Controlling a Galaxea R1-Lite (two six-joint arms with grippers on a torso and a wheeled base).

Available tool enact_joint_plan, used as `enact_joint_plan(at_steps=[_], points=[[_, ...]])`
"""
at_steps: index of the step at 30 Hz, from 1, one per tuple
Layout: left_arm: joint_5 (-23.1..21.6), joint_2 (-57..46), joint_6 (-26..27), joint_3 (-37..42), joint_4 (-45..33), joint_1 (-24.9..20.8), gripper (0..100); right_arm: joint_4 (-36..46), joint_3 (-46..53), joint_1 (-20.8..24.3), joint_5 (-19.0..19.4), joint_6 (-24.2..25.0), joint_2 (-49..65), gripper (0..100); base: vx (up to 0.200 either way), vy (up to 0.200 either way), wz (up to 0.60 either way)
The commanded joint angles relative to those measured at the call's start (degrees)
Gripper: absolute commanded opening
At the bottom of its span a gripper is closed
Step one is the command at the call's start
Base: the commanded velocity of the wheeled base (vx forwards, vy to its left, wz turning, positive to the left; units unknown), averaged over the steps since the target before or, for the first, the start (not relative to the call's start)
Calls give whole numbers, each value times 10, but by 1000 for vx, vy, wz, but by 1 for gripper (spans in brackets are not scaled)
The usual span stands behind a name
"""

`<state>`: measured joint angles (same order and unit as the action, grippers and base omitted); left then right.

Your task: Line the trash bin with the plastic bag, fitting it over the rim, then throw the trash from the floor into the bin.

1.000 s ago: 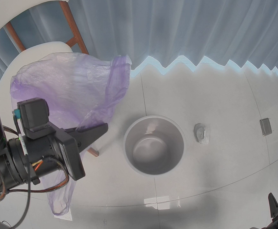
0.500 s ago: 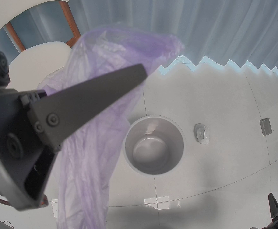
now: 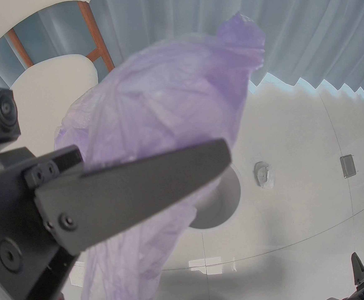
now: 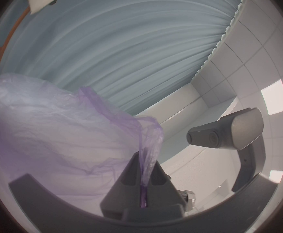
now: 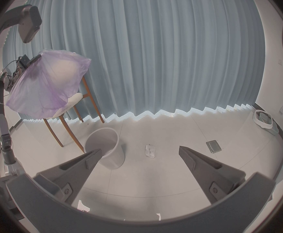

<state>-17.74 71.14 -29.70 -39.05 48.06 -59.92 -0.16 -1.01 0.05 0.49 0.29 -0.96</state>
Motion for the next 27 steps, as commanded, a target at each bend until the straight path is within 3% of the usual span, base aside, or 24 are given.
enact_joint_plan(at_steps=[1,4,17,24,27], points=[[-16,12,-26,5,11,-10,0,0,10,0,0,0,9,100,0,0,0],[-49,37,-57,13,38,-4,0,0,10,0,0,0,9,100,0,0,0],[-63,106,-71,42,181,30,0,0,10,0,0,0,9,100,0,0,0],[-72,110,-70,54,194,54,0,0,10,0,0,0,9,100,0,0,0],[-97,110,-68,67,195,75,0,0,10,0,0,0,9,100,0,0,0]])
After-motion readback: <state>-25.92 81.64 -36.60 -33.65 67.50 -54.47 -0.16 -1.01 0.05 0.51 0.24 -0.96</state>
